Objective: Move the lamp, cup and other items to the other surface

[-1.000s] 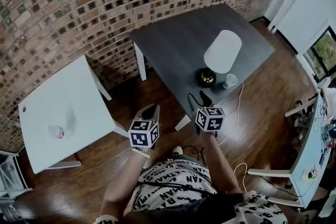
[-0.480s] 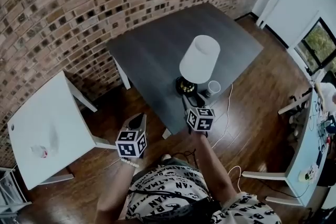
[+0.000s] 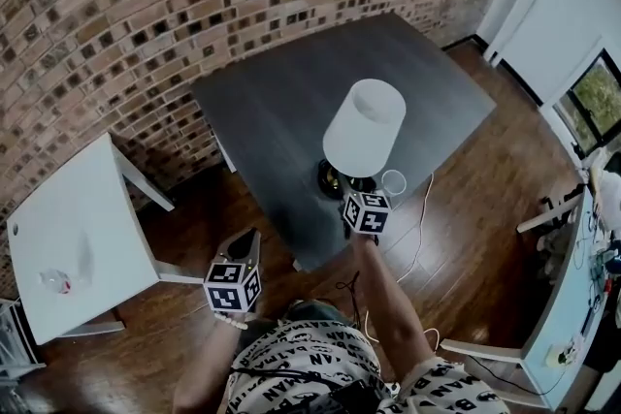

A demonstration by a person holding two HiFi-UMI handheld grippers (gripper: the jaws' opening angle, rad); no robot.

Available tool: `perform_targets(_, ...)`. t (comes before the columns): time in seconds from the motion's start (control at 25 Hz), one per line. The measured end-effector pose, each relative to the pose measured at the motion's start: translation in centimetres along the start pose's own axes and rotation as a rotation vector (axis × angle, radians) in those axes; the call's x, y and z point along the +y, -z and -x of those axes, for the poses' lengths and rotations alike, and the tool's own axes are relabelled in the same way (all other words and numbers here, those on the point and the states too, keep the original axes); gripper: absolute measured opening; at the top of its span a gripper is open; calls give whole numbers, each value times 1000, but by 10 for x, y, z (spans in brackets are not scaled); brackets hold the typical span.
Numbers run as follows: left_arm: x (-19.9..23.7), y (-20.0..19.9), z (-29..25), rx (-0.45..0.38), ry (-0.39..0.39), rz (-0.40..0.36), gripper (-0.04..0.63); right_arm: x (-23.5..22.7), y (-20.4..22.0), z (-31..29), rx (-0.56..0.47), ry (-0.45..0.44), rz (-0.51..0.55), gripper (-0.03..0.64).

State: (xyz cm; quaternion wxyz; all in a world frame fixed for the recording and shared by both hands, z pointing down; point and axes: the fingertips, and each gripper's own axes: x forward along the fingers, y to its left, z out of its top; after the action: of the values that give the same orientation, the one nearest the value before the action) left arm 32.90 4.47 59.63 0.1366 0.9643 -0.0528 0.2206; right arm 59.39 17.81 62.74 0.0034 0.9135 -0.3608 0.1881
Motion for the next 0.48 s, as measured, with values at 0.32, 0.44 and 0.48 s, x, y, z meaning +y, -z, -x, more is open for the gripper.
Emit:
perform_targets(0.32, 8, 16, -12, 12, -32, 21, 2, -6, -3, -44, -14, -23, 25, 252)
perform_targets(0.44, 15, 16, -13, 15, -47, 26, 2, -9, -4, -51, -15, -13, 23, 238)
perform_targets(0.48, 18, 15, -13, 13, -51, 28, 2, -11, -5, -53, -16, -6, 27, 203)
